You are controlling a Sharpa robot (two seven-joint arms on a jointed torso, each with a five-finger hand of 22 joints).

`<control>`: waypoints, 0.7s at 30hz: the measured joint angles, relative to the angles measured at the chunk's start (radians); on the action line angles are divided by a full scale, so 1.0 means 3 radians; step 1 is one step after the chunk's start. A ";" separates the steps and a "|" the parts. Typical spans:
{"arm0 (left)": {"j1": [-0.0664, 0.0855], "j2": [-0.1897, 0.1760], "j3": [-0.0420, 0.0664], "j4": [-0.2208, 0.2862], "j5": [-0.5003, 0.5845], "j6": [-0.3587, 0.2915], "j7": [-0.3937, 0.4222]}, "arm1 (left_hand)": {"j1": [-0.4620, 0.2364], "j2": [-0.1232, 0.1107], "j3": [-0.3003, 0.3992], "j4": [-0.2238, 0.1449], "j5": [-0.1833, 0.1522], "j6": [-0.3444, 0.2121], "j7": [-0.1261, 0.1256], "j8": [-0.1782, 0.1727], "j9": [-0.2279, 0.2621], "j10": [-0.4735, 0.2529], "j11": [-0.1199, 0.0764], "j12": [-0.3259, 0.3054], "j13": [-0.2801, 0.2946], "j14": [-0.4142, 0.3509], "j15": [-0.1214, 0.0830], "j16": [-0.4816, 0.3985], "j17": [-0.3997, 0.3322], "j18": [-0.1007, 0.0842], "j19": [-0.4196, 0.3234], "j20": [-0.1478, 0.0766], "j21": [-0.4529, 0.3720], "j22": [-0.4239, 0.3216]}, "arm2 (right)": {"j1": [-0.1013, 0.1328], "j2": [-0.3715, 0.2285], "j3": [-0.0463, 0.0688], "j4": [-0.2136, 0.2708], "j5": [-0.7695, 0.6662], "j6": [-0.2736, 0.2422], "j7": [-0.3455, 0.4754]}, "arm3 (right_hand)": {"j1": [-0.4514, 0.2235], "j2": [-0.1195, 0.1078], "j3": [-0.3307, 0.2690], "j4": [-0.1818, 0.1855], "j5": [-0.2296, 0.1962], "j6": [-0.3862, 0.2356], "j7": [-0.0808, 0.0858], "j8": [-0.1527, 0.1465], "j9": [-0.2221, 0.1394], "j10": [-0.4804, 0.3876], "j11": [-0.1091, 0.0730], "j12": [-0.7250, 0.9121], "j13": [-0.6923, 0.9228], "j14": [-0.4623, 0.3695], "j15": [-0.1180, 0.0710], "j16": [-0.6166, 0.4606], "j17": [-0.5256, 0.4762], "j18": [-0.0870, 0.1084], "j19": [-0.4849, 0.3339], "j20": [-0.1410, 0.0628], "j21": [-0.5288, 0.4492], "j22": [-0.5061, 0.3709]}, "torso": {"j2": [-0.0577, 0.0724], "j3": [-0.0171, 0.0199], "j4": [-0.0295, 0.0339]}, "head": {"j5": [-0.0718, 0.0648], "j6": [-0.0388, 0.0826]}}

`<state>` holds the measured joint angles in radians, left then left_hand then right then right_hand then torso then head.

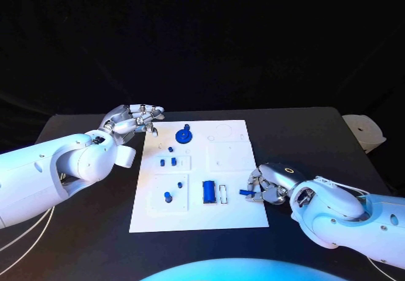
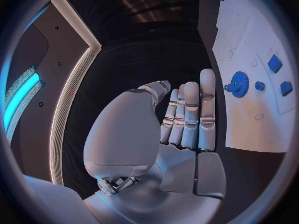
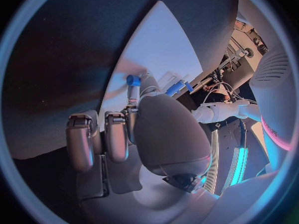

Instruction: Assemble the parts on the task board

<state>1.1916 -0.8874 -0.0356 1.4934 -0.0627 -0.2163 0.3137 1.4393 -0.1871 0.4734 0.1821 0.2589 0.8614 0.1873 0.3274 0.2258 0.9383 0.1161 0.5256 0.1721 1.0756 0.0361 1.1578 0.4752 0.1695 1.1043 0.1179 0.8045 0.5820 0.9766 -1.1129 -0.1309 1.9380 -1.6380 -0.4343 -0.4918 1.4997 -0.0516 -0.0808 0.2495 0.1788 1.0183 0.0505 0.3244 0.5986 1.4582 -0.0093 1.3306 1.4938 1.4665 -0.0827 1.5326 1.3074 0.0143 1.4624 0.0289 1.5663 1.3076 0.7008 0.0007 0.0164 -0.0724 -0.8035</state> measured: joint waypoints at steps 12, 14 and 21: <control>0.0000 -0.0006 0.0000 0.0001 0.0000 0.0000 -0.0008 | 0.0000 0.0000 0.0010 -0.0010 0.0000 0.0000 0.0000 0.0000 0.0000 0.0000 0.0000 0.0000 0.0000 0.0000 0.0000 0.0000 0.0000 0.0000 0.0000 0.0000 0.0000 0.0000 | -0.0005 0.0015 -0.0011 0.0057 -0.0048 -0.0006 -0.0011 | -0.0296 -0.0206 0.1484 0.0473 0.0110 0.0036 0.0025 0.0002 0.0084 0.0046 -0.0046 0.0015 -0.0628 0.0008 -0.0018 0.0000 0.0000 0.0000 0.0000 0.0000 0.0000 0.0000 | -0.0004 -0.0002 0.0000 | 0.0012 -0.0005; 0.0000 -0.0006 0.0000 0.0001 0.0000 0.0000 -0.0009 | 0.0000 0.0000 0.0010 -0.0010 0.0000 0.0000 0.0000 0.0000 0.0000 0.0000 0.0000 0.0000 0.0000 0.0000 0.0000 0.0000 0.0000 0.0000 0.0000 0.0000 0.0000 0.0000 | 0.0002 0.0010 -0.0017 0.0074 -0.0032 -0.0006 -0.0022 | -0.0473 -0.0229 0.1664 0.0450 0.0117 0.0043 0.0031 0.0002 0.0084 0.0037 -0.0037 0.0037 -0.0625 0.0001 -0.0011 0.0000 0.0000 0.0000 0.0000 0.0000 0.0000 0.0000 | -0.0004 -0.0002 0.0000 | 0.0013 -0.0004; 0.0000 -0.0005 0.0000 0.0002 0.0000 0.0000 -0.0012 | 0.0000 0.0000 0.0010 -0.0010 0.0000 0.0000 0.0000 0.0000 -0.0001 0.0000 0.0000 0.0000 -0.0001 0.0000 0.0000 0.0000 -0.0003 0.0000 0.0000 0.0000 0.0000 0.0000 | 0.0043 0.0013 -0.0022 0.0114 0.0072 -0.0010 -0.0057 | -0.0777 -0.0272 0.1937 0.0274 0.0107 0.0058 0.0047 0.0002 0.0084 0.0034 -0.0034 0.0037 -0.0619 0.0000 -0.0010 0.0000 0.0000 0.0000 0.0000 0.0000 0.0000 -0.0001 | -0.0004 -0.0003 0.0002 | 0.0022 0.0000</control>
<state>1.1916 -0.8889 -0.0356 1.4939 -0.0626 -0.2163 0.3100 1.4393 -0.1871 0.4764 0.1792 0.2589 0.8614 0.1873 0.3274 0.2256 0.9383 0.1161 0.5256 0.1719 1.0756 0.0361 1.1578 0.4743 0.1695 1.1043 0.1179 0.8045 0.5821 0.9893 -1.1091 -0.1374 1.9720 -1.6165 -0.4373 -0.5090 1.2667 -0.1330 0.5002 0.3317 0.2109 1.0358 0.0646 0.3251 0.6237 1.4683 -0.0195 1.3418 1.3082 1.4665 -0.0857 1.5326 1.3073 0.0143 1.4625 0.0289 1.5663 1.3074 0.6998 -0.0002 0.0171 -0.0659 -0.8036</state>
